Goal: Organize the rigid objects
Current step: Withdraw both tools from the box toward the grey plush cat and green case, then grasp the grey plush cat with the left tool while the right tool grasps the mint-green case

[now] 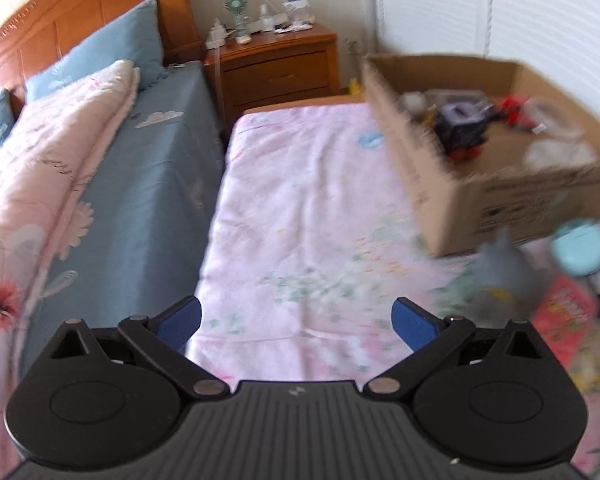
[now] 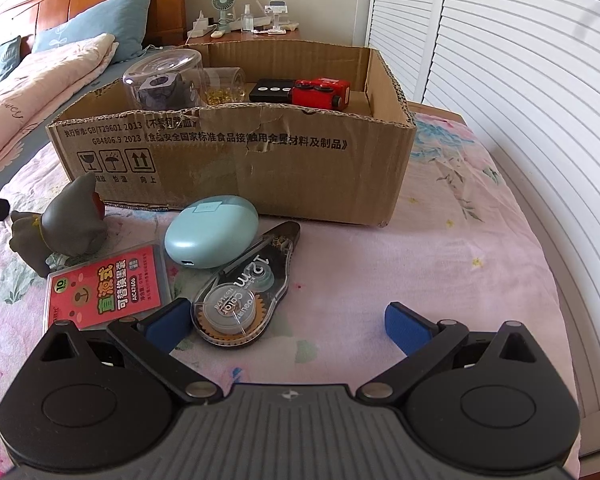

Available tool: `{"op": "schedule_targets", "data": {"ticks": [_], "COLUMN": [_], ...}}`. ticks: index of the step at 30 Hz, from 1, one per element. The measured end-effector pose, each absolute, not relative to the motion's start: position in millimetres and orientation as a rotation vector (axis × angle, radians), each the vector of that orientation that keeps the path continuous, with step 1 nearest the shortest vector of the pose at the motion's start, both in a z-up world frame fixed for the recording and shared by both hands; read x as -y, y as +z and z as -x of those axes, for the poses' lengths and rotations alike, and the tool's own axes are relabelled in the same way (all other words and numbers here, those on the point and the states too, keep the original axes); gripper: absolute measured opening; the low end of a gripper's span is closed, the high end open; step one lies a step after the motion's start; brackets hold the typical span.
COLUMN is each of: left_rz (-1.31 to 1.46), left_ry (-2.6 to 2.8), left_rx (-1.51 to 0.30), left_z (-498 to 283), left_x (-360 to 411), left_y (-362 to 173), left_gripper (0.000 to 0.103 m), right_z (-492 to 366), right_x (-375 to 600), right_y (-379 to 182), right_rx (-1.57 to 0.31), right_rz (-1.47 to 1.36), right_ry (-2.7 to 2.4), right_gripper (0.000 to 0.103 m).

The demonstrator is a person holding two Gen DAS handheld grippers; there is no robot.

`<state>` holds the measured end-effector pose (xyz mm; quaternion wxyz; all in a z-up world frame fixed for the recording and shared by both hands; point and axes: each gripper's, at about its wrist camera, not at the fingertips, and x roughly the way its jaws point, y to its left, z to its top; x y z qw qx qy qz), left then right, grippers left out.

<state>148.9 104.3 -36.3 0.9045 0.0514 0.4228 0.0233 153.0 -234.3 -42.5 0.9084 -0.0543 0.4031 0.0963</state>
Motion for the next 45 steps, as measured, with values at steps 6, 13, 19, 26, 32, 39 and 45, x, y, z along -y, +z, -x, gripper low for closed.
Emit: {"op": "schedule_targets", "data": {"ticks": [6, 13, 19, 26, 32, 39, 45], "left_rz": [-0.084, -0.183, -0.137, -0.12, -0.051, 0.022, 0.089], "left_ry": [-0.181, -0.182, -0.069, -0.104, -0.205, -0.163, -0.145], "left_rx": [-0.847, -0.939, -0.942, -0.963, -0.945, -0.955, -0.96], "left_z": [-141.8, -149.7, -154.3, -145.8, -135.6, -155.1, -160.2], "left_x": [-63.4, -41.3, -77.2, -72.6, -51.0, -38.2, -42.9], "left_y": [-24.0, -56.8, -57.6, -57.2, -49.8, -59.4, -64.2], "left_gripper": [0.101, 0.101, 0.102, 0.101, 0.101, 0.098, 0.075], "right_z": [-152.1, -150.9, -149.4, -149.7, -149.2, -148.8, -148.5], "right_x": [234.6, 237.1, 239.3, 240.0, 240.0, 240.8, 241.1], "right_y": [-42.8, -42.9, -42.8, -42.7, -42.9, -42.9, -43.5], "right_rx": [-0.828, -0.825, -0.821, -0.821, -0.818, -0.809, -0.802], "right_rz": [0.113, 0.119, 0.12, 0.12, 0.119, 0.12, 0.122], "right_ry": [0.2, 0.22, 0.225, 0.225, 0.224, 0.228, 0.236], "right_gripper": [0.103, 0.103, 0.103, 0.103, 0.103, 0.103, 0.103]}}
